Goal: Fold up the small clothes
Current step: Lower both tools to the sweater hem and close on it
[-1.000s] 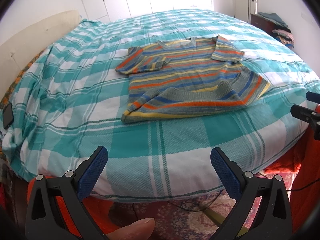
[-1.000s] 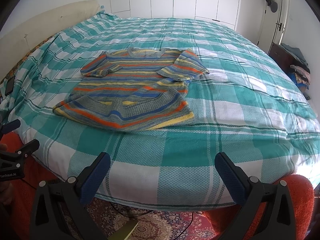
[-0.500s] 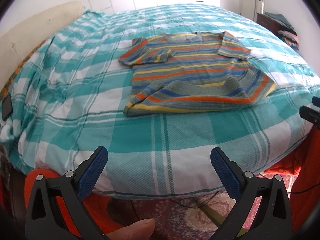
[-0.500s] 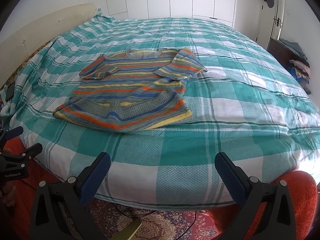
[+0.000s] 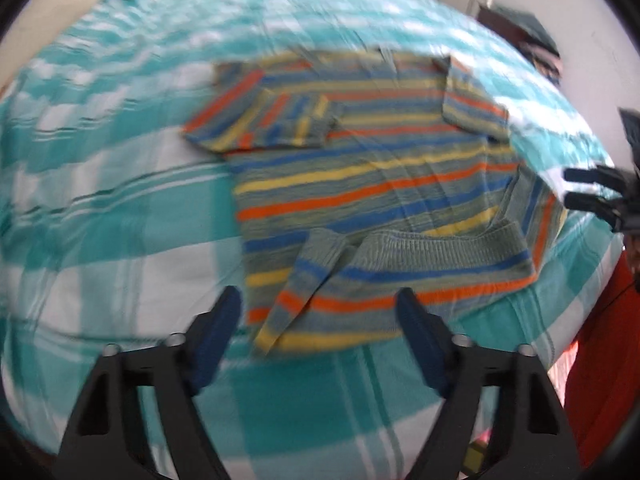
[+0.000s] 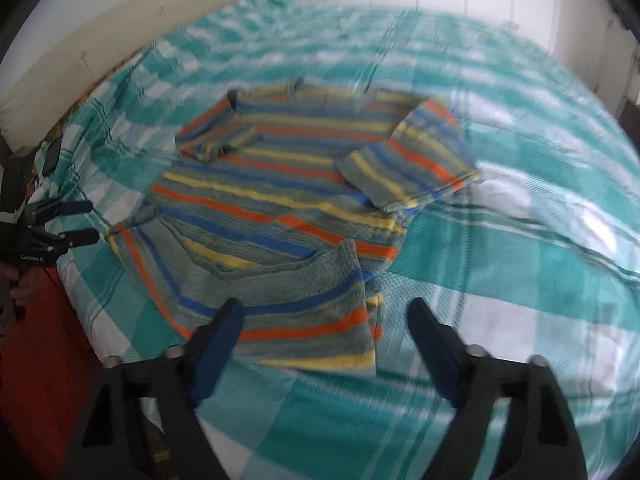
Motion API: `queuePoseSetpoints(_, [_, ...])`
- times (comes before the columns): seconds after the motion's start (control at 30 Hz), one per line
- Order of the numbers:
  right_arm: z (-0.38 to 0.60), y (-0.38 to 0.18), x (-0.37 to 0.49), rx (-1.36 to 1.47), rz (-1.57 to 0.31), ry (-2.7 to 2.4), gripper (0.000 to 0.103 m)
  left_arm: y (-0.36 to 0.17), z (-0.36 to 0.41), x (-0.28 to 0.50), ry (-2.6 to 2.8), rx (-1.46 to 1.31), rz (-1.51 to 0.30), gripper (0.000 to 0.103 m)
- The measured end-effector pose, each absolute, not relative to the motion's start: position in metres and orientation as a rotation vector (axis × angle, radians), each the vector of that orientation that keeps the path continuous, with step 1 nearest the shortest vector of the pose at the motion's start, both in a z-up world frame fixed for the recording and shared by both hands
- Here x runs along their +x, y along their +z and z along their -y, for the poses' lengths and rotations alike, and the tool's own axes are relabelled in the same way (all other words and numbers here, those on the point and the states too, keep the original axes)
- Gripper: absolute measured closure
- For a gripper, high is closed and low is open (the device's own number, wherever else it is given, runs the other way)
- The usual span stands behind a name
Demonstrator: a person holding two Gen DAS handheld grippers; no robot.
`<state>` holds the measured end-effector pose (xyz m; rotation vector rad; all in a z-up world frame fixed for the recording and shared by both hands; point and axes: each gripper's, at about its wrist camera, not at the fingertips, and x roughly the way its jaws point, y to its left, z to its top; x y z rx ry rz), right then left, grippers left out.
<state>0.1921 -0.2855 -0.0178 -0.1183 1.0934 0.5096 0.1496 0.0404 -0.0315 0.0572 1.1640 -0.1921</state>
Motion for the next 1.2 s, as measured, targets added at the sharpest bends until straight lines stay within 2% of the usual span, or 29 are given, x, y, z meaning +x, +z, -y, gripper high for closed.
queuePoseSetpoints(0.07, [0.279,-0.036,0.214,-0.137,-1.157,0.532,0.032,-0.046,-0.030,0.165,-0.186,0.100,-1.207,0.030])
queuePoseSetpoints(0.1, [0.276,-0.042,0.220,-0.148,-1.172,0.534,0.037,-0.051,-0.027,0.168,-0.181,0.124,-1.216,0.039])
queuePoseSetpoints(0.13, [0.273,-0.048,0.227,-0.162,-1.187,0.532,0.049,-0.057,-0.022,0.171,-0.169,0.161,-1.223,0.050])
queuePoseSetpoints(0.17, [0.270,-0.053,0.231,-0.178,-1.192,0.526,0.060,-0.060,-0.020,0.172,-0.167,0.177,-1.226,0.086])
queuePoseSetpoints(0.2, [0.268,-0.053,0.232,-0.191,-1.184,0.515,0.087,-0.062,-0.019,0.171,-0.176,0.172,-1.230,0.096])
queuePoseSetpoints(0.23, [0.267,-0.050,0.228,-0.199,-1.169,0.510,0.097,-0.056,-0.021,0.167,-0.188,0.150,-1.203,0.096])
queuePoseSetpoints(0.43, [0.279,0.018,0.155,-0.267,-0.962,0.729,0.098,0.008,-0.053,0.080,-0.412,0.056,-0.999,0.099])
queuePoseSetpoints(0.57, [0.294,0.014,0.088,-0.403,-1.016,0.865,0.096,-0.012,-0.062,0.034,-0.480,0.203,-1.130,0.089])
queuePoseSetpoints(0.63, [0.306,-0.009,0.072,-0.488,-1.111,0.814,0.084,-0.025,-0.070,0.022,-0.425,0.272,-1.190,0.086])
queuePoseSetpoints(0.7, [0.319,-0.021,0.067,-0.510,-1.163,0.760,0.082,-0.025,-0.086,0.020,-0.377,0.204,-1.201,0.083])
queuePoseSetpoints(0.73, [0.328,-0.021,0.067,-0.476,-1.176,0.727,0.081,-0.021,-0.094,0.022,-0.361,0.128,-1.190,0.079])
queuePoseSetpoints(0.77, [0.334,-0.018,0.069,-0.432,-1.174,0.705,0.078,-0.015,-0.103,0.025,-0.340,0.037,-1.168,0.066])
queuePoseSetpoints(0.8, [0.341,-0.013,0.069,-0.375,-1.166,0.685,0.064,-0.011,-0.108,0.026,-0.321,-0.029,-1.149,0.048])
queuePoseSetpoints(0.83, [0.348,-0.007,0.072,-0.298,-1.154,0.664,0.044,-0.008,-0.113,0.028,-0.299,-0.095,-1.125,0.041])
queuePoseSetpoints(0.87, [0.351,-0.003,0.077,-0.234,-1.144,0.647,0.036,-0.006,-0.115,0.033,-0.275,-0.167,-1.104,0.034])
queuePoseSetpoints(0.9, [0.356,0.002,0.081,-0.148,-1.135,0.633,0.031,-0.007,-0.114,0.036,-0.263,-0.200,-1.101,0.034])
queuePoseSetpoints(1.0, [0.363,-0.005,0.096,0.131,-1.191,0.610,0.031,-0.021,-0.104,0.047,-0.272,-0.311,-1.151,0.034])
queuePoseSetpoints(1.07, [0.359,-0.026,0.104,0.282,-1.268,0.574,0.031,-0.036,-0.087,0.053,-0.316,-0.341,-1.204,0.037])
queuePoseSetpoints(1.13, [0.353,-0.051,0.109,0.351,-1.355,0.546,0.036,-0.052,-0.066,0.058,-0.347,-0.308,-1.266,0.067])
queuePoseSetpoints(1.17, [0.348,-0.059,0.110,0.354,-1.385,0.541,0.042,-0.061,-0.055,0.061,-0.340,-0.265,-1.303,0.098])
queuePoseSetpoints(1.2, [0.339,-0.065,0.109,0.334,-1.409,0.568,0.068,-0.062,-0.053,0.059,-0.321,-0.247,-1.314,0.099])
